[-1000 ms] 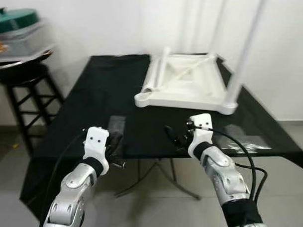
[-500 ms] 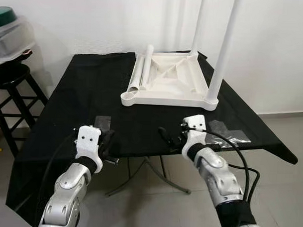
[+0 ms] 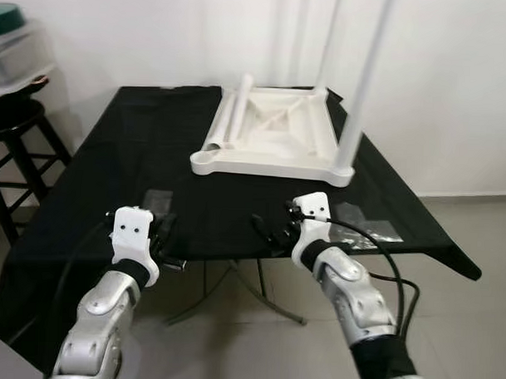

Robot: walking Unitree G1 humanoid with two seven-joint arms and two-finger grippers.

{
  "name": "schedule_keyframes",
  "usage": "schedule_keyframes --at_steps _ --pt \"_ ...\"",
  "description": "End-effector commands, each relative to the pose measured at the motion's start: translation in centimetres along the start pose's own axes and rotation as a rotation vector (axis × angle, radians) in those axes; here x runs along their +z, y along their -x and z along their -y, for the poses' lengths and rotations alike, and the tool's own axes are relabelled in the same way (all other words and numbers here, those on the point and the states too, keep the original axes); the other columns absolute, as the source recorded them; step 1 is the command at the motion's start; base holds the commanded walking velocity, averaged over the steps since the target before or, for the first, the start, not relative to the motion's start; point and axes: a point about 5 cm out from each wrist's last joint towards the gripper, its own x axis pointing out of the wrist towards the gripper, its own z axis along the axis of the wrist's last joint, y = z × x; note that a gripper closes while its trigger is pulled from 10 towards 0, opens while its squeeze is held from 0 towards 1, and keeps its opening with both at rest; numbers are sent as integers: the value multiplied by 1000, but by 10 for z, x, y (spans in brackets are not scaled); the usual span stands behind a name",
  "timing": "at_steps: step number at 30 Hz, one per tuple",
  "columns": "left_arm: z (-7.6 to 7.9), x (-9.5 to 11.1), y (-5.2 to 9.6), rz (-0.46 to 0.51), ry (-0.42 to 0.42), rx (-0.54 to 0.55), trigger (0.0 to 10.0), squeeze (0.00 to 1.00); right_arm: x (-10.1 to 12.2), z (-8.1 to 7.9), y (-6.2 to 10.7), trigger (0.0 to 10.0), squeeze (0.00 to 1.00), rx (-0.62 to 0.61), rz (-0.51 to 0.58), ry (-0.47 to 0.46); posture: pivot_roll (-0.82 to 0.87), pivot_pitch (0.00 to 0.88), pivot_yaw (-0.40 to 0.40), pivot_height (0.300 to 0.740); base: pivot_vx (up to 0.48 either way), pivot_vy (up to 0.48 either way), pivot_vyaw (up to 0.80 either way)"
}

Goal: Building children table

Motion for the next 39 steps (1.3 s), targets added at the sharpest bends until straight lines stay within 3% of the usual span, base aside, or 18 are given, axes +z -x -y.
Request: schedule_keyframes --at_steps 1,6,15,18,27,32,35,38,39 --pt "-6 1 2 7 -4 18 10000 0 6 -5 -2 10000 0 8 30 33 -41 30 3 740 0 0 0" --pt "-9 0 2 -3 15 22 10000 0 11 -4 -3 10000 0 -7 47 112 -40 29 5 740 0 0 0" --pt "-13 -1 5 1 52 -18 10000 0 20 -5 0 10000 0 62 105 125 -38 23 6 740 187 0 0" --pt "-10 2 5 7 50 -43 10000 0 31 -6 -1 10000 0 109 144 164 -28 17 4 740 379 0 754" --pt "-6 1 7 8 52 -64 10000 0 39 -12 1 10000 0 282 107 286 -28 15 -2 740 382 0 74" --pt "-4 1 7 6 56 -82 10000 0 39 -18 10 10000 0 465 41 426 -27 10 0 740 383 0 0" --pt "-4 0 7 5 55 -86 10000 0 39 -18 12 10000 0 503 20 477 -27 10 0 740 384 0 0" --pt "-3 0 7 4 52 -94 10000 0 41 -12 10 10000 0 518 -42 634 -25 13 -1 740 382 0 0" --pt "-3 0 7 4 52 -94 10000 0 41 -12 10 10000 0 518 -42 634 -25 13 -1 740 382 0 0"
